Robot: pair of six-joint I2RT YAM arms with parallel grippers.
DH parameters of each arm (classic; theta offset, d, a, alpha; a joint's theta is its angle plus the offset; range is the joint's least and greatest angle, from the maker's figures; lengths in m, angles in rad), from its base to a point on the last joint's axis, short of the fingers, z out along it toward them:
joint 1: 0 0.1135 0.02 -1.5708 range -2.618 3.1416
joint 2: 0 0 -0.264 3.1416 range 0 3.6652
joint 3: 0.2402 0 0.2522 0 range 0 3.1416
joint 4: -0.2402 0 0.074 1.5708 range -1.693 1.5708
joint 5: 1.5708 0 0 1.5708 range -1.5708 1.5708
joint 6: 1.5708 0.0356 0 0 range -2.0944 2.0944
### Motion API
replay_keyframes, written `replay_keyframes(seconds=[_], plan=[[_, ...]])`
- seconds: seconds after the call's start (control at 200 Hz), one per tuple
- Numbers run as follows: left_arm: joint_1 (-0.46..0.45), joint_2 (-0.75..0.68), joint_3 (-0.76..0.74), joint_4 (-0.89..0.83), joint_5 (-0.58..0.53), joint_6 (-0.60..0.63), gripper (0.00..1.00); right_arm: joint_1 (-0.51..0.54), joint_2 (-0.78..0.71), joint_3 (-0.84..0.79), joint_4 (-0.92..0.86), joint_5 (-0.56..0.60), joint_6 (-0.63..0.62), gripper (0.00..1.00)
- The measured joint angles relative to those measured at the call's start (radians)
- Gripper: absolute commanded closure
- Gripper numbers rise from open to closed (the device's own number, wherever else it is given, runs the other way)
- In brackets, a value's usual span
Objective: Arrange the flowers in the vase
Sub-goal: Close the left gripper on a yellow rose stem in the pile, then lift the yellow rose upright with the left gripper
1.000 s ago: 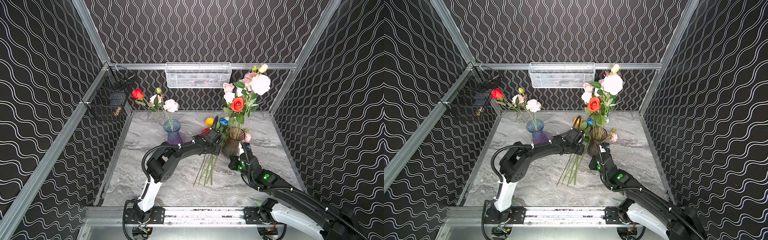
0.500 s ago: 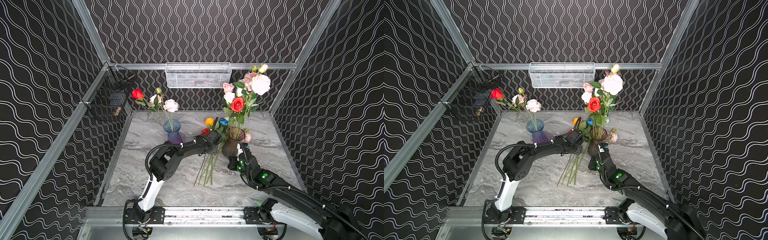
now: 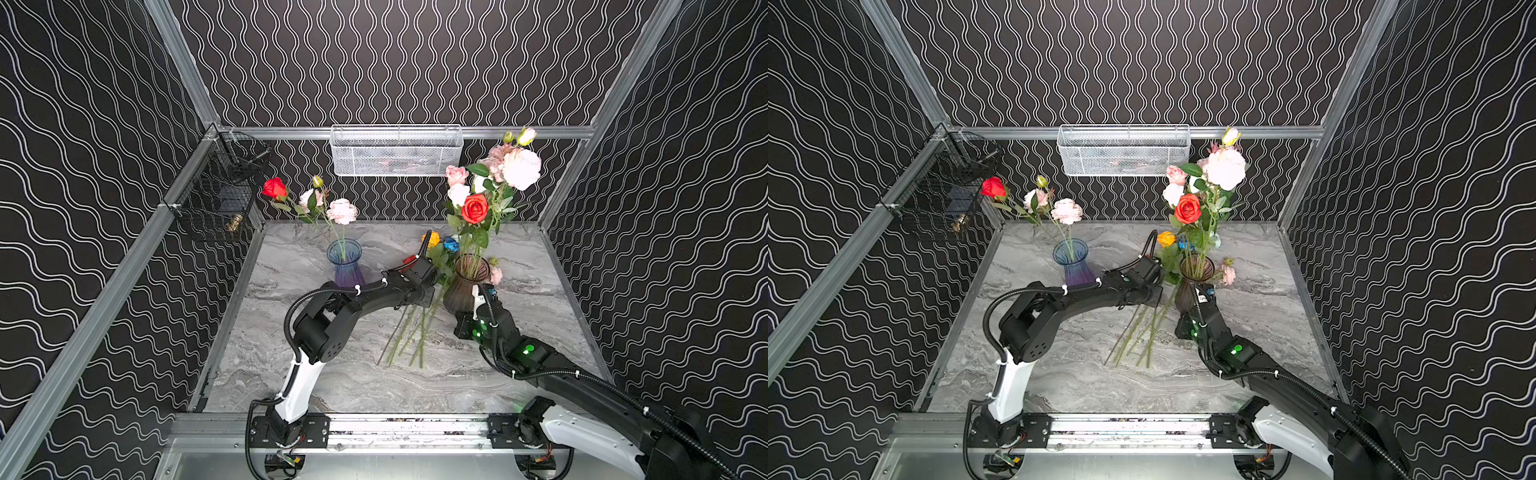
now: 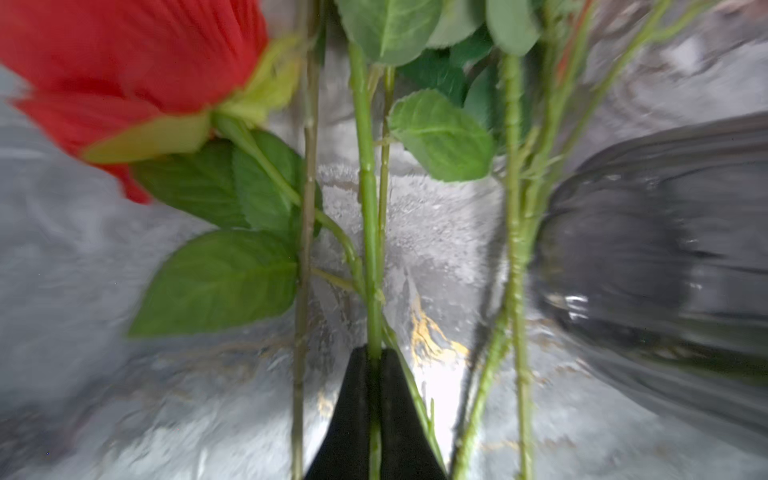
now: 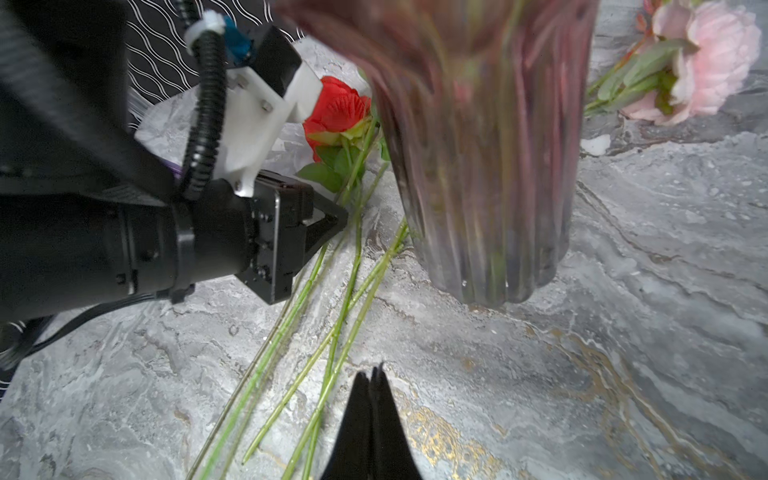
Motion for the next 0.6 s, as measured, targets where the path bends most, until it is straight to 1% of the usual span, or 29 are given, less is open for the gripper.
replay_keyframes(seconds=[0.12,0.385,0.601], plan=[[0.002,-0.082,-0.062,0.024,0.006,-0.004,1.00,0.000,-0.006,0.000,0.002,-0.006,0.000,0.95],[0.014,-0.307,-0.218,0.082,0.027,-0.042,1.00,0.000,-0.008,0.018,0.005,-0.019,-0.011,0.95],[0.019,-0.565,-0.364,0.130,0.025,-0.059,1.00,0.000,-0.012,0.033,0.023,-0.056,-0.012,0.94]])
